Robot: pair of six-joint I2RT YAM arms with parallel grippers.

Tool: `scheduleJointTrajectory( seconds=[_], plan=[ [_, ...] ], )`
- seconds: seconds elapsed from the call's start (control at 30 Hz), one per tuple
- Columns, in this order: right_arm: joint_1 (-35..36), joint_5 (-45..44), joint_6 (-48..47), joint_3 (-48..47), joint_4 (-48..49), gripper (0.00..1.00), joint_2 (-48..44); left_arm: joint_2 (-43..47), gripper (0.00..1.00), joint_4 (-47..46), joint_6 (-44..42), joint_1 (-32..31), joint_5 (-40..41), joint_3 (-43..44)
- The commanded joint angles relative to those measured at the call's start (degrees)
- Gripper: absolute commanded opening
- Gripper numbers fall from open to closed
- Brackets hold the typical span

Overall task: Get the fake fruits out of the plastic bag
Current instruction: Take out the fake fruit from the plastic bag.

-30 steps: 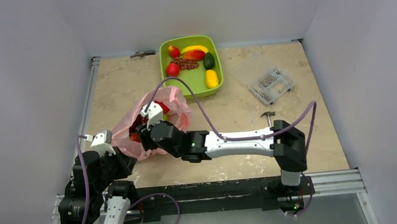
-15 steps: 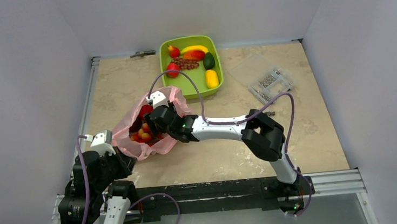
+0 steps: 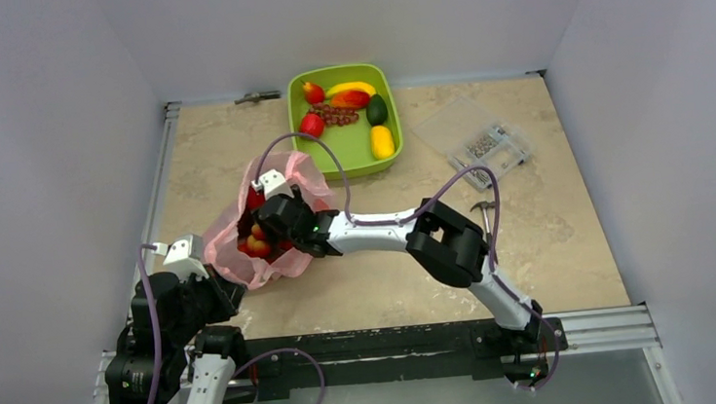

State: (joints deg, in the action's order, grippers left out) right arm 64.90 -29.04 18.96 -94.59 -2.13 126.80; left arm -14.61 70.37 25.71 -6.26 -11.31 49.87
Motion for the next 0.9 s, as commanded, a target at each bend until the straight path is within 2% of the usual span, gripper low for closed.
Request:
scheduleJointTrajectory(
  seconds=[0.0,0.17,0.47,0.63,0.87],
  plan=[
    [-0.04,-0.40,-1.60,-3.11,0.01,0.55,0.97,-0.77,0.00,-1.79,-1.28,0.29,-0.51,-0.12],
    [-0.05,-1.25,-3.03,-0.40,3.39,0.38,-1.64,-1.04,0.00,-1.82,-1.28,0.33,-0.68,-0.12],
    [0.28,0.03,-3.13,5.10,5.75,0.15,-9.43,-0.96,0.00,-1.84,-1.28,0.29,-0.62,-0.12],
    [1.60,2.51,-1.81,8.56,6.27,0.08,-14.22,-1.14,0.00,-1.87,-1.28,0.29,-0.72,-0.12],
    [5.25,3.25,-0.56,12.82,4.96,0.04,-21.63,-0.94,0.00,-1.85,-1.33,0.29,-0.77,-0.12]
  ],
)
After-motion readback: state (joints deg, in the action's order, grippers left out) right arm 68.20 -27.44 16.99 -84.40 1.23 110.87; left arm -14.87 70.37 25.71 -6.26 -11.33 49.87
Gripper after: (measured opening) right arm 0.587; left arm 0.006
